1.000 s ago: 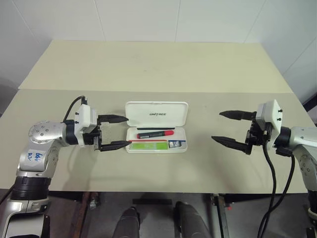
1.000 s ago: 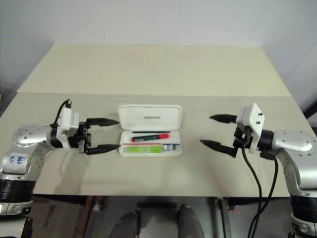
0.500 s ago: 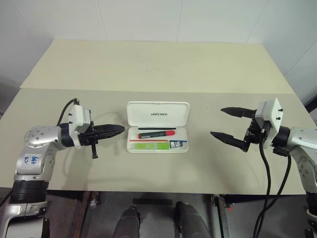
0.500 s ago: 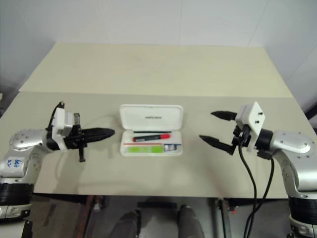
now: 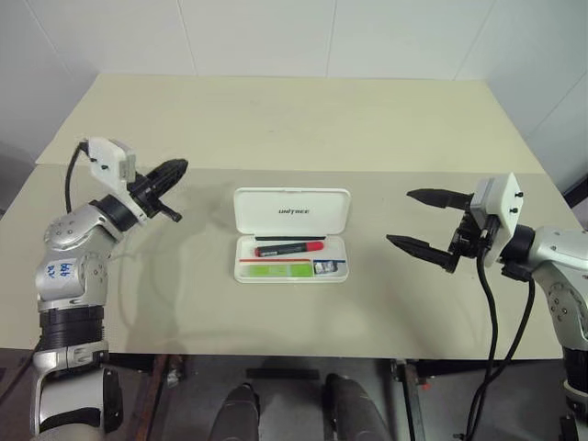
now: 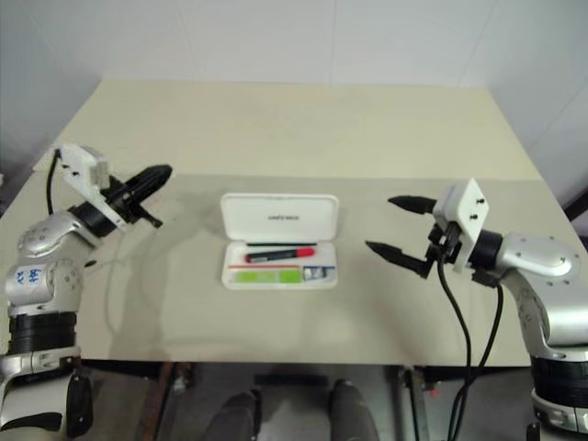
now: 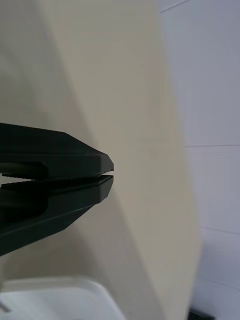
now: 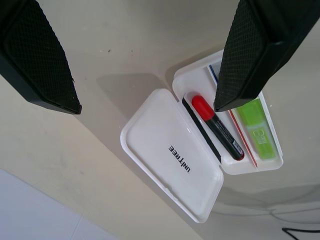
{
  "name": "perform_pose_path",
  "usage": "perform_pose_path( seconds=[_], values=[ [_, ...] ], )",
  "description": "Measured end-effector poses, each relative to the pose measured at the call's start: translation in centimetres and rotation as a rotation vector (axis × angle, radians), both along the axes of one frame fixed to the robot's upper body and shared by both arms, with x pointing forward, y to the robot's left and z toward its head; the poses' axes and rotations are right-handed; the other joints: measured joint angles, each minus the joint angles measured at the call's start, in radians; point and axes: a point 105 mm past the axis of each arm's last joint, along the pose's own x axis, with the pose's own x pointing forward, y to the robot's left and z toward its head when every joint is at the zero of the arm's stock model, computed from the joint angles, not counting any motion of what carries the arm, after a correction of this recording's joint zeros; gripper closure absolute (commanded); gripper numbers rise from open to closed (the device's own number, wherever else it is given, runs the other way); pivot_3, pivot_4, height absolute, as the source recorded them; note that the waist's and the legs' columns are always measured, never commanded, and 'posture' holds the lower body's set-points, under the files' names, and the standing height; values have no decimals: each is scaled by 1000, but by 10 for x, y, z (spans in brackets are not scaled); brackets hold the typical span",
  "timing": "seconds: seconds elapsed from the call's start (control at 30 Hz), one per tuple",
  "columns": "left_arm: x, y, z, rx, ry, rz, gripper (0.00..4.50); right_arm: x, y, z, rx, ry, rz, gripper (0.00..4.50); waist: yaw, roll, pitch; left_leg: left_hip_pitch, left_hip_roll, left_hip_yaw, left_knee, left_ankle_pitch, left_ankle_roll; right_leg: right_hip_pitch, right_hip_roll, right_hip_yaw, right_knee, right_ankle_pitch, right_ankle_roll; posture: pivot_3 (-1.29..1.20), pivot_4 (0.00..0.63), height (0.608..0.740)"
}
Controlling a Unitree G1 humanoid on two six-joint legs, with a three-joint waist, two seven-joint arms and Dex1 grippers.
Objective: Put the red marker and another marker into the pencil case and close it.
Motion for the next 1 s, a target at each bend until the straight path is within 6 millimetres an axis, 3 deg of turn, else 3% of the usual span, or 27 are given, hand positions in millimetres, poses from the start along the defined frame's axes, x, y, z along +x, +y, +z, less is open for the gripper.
perform_pose_path(
  seconds=[0.1,0.23,0.4,0.63,1.0],
  values=[
    [8,-7,-17,8,87,-26,4461,1,2,0,2,-2,0,0,2,0,0,-1,0,0,0,0,0,0,0,0,0,0,0,0,150,740],
    [15,-15,-19,7,112,-61,4461,1,2,0,4,-4,-4,0,2,0,0,-1,0,0,0,0,0,0,0,0,-1,0,0,0,150,740],
    [21,-51,-31,10,168,-197,4461,0,6,1,19,-15,-4,0,3,0,0,-1,0,0,0,0,0,0,0,0,-1,0,0,0,150,740],
    [13,-70,-36,53,203,-330,4461,0,5,-3,35,-4,-19,0,0,0,0,-1,0,0,-1,0,0,-1,0,0,0,0,0,0,150,740],
    [-25,-66,-26,195,140,-579,4461,-3,8,-7,47,-10,-21,0,1,0,0,-1,0,0,-1,0,0,-1,0,1,-1,0,0,0,150,740]
  ],
)
